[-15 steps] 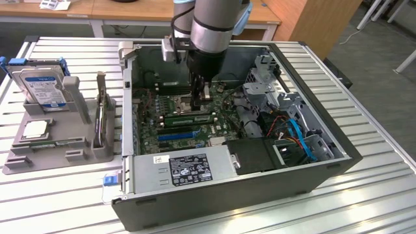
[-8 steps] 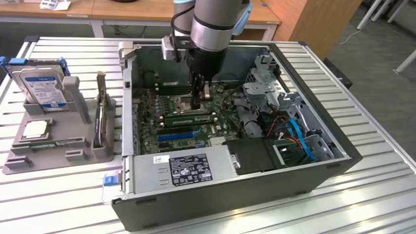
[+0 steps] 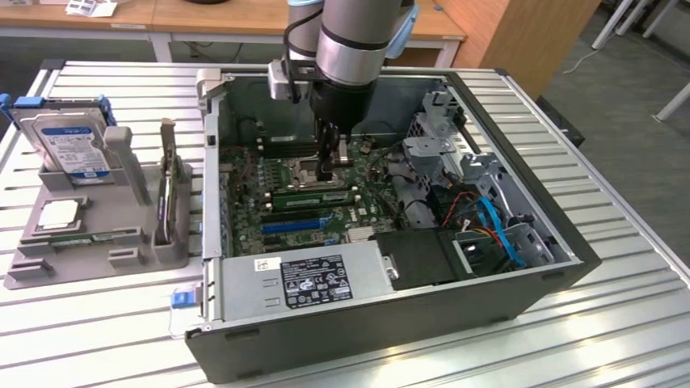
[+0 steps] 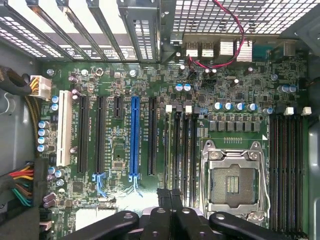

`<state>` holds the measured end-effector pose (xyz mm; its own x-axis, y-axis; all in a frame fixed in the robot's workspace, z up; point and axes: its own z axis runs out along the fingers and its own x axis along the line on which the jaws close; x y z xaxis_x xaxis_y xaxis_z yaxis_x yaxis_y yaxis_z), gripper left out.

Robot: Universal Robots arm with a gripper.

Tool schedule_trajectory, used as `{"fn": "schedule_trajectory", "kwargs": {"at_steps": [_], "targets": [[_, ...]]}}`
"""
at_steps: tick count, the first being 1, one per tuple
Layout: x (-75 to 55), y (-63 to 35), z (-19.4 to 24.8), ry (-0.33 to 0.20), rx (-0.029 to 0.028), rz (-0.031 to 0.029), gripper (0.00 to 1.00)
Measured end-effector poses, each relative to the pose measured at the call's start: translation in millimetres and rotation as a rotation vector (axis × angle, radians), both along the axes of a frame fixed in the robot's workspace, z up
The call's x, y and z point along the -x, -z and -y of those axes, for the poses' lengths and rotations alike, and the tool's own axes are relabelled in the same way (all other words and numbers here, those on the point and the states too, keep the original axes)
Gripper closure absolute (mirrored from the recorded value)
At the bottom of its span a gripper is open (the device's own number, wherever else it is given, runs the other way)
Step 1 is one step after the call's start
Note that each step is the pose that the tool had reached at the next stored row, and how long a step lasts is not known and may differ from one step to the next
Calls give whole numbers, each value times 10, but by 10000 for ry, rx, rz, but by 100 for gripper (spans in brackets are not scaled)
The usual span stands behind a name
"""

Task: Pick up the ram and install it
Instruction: 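Insert the ram into the slot, then press down the ram until it locks into place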

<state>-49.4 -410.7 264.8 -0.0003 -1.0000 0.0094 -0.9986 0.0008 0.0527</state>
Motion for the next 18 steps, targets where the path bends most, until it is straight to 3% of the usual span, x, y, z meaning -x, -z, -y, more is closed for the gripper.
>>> {"fn": "schedule_trajectory", "kwargs": {"at_steps": [16, 18], "targets": [[-30, 0, -7, -52, -13, 3, 89], [-100, 0, -8, -57, -20, 3, 89]]}}
